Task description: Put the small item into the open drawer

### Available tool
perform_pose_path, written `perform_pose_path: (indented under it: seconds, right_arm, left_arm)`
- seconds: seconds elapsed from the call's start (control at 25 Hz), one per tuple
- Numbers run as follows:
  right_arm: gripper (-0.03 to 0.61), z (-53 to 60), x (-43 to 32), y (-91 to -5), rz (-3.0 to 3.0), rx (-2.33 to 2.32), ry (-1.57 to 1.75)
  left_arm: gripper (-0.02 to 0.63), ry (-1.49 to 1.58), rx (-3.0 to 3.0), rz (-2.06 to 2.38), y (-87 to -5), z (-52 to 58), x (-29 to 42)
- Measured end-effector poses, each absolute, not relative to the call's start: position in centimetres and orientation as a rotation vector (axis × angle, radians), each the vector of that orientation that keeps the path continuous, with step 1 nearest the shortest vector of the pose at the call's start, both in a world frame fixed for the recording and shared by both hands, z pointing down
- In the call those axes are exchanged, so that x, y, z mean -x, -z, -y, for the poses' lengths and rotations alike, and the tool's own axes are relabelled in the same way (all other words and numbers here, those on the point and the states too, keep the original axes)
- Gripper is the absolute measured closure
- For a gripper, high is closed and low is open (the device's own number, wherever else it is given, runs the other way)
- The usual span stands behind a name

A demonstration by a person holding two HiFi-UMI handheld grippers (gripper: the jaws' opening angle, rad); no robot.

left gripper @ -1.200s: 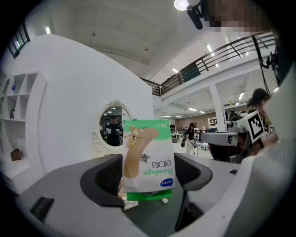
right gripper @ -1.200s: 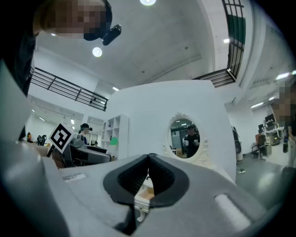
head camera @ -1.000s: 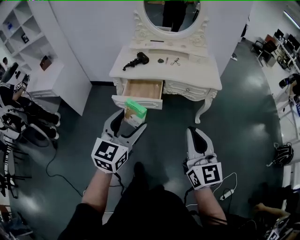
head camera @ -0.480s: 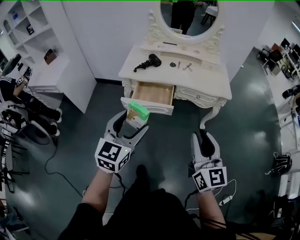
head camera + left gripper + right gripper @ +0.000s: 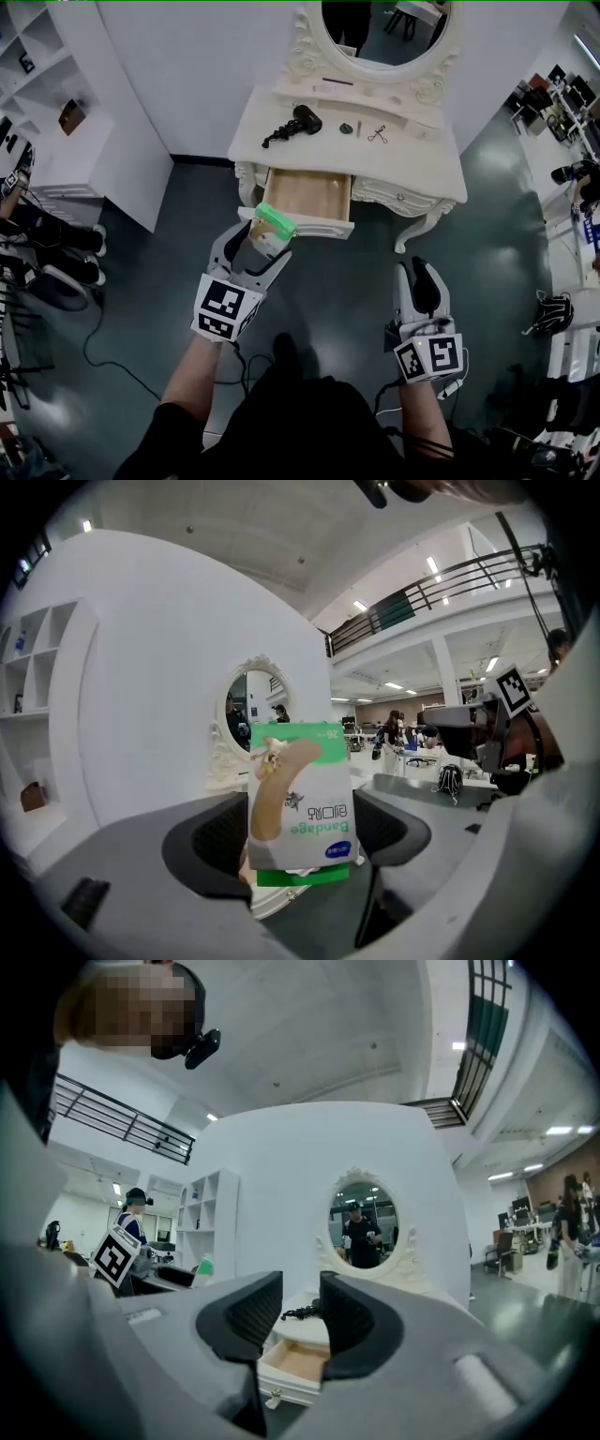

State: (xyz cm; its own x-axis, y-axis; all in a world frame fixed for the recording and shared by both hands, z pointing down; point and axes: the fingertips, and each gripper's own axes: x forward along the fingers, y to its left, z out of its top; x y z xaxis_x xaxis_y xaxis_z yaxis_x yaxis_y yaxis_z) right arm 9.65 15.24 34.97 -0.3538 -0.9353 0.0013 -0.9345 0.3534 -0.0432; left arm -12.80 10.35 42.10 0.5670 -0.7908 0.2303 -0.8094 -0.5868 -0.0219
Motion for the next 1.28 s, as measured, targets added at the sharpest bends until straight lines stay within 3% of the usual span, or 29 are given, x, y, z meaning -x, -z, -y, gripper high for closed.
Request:
perform_pose_path:
  seconds: [0.92, 1.28]
  right_arm:
    - [0.456, -4.4, -6.2, -36.9, -2.609, 1.665, 0.116]
    - [0.457, 2.2, -10.1, -36.7, -2.601, 1.586, 0.143]
  left_arm:
    - [0.272, -0.459, -2.648, 1.338, -46.2, -2.6, 14.1]
    - [0.272, -0.579, -2.603, 1.403, -46.2, 2.4, 11.9]
